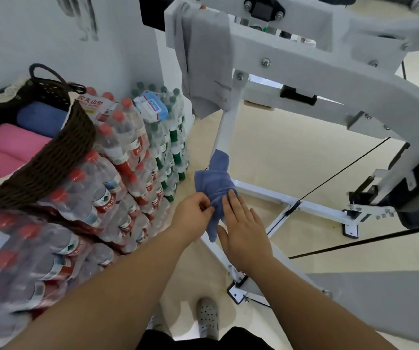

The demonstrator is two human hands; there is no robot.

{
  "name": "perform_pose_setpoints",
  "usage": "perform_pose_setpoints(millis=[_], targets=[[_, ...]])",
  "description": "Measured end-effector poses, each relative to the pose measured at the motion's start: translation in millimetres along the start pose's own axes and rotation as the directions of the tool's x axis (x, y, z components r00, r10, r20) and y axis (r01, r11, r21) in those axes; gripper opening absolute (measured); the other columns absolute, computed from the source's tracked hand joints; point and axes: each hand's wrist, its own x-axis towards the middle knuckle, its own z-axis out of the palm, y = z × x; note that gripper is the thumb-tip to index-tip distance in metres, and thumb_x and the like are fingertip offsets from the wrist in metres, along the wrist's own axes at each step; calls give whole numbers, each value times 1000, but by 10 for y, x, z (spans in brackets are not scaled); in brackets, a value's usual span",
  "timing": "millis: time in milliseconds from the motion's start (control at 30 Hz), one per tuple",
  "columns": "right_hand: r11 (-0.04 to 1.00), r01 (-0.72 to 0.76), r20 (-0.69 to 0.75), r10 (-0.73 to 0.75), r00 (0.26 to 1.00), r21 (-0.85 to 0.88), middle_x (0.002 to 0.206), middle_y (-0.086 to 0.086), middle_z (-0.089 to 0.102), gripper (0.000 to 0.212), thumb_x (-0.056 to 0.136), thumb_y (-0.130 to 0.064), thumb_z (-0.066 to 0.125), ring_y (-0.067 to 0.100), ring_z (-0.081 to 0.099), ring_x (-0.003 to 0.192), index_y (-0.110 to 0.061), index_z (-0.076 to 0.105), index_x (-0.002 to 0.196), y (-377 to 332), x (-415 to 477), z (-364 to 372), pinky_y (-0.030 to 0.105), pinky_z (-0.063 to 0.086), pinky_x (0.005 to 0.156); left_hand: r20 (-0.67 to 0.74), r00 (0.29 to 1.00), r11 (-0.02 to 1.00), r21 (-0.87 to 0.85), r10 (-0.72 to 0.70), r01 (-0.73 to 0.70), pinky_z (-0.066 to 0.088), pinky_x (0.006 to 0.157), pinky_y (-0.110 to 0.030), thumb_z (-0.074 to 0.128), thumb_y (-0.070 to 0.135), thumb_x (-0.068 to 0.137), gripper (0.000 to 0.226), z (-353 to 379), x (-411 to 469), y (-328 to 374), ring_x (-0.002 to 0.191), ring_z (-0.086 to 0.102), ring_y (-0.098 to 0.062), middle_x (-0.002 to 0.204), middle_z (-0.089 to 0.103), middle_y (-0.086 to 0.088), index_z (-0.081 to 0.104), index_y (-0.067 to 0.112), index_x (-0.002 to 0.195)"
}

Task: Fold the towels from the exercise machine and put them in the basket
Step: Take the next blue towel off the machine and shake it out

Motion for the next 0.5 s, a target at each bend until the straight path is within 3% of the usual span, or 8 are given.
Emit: perform_pose_setpoints(millis=[167, 233, 300, 400, 500], targets=[[990, 32, -59, -24, 998, 135, 167, -6, 7, 65, 98, -55, 12, 14, 3, 154, -31, 15, 158, 29, -27, -24, 41, 17, 123, 3, 995, 995, 20, 102, -102, 51, 72, -35, 61, 14, 92, 12, -54, -305, 2, 80, 63, -23, 79, 64, -5, 56, 15, 81], [982, 71, -134, -48, 990, 173, 164, -3, 22, 58, 99, -52, 20, 19, 13, 153, -33, 34, 152, 50, -51, -30, 40, 20, 122, 20, 987, 986, 50, 161, -162, 49, 70, -31, 59, 15, 94, 11, -111, -502, -24, 78, 62, -16, 78, 63, -2, 55, 16, 83], [969, 194, -229, -156, 961, 156, 153, 4, 43, 45, 99, -45, 35, 26, 29, 147, -29, 58, 134, 28, -62, -31, 43, 29, 115, 18, 983, 982, 62, 180, -181, 46, 64, -25, 57, 15, 96, 15, -192, -732, -65, 70, 55, -8, 76, 59, 1, 51, 18, 83], [901, 418, -333, -360, 872, 121, 119, 2, 63, 19, 95, -32, 53, 26, 55, 118, -21, 68, 101, -145, -58, -64, 44, 44, 100, -51, 987, 985, 79, 155, -150, 40, 61, -28, 53, 15, 99, 21, -380, -1115, -192, 66, 49, -10, 72, 53, 0, 45, 22, 81], [849, 515, -323, -457, 829, 120, 89, -2, 58, 3, 86, -18, 64, 21, 52, 85, -19, 61, 88, -505, -87, -174, 40, 45, 79, -176, 976, 987, 119, 128, -108, 39, 60, -31, 53, 15, 98, 27, -633, -1514, -370, 64, 46, -11, 70, 49, 4, 41, 30, 79]])
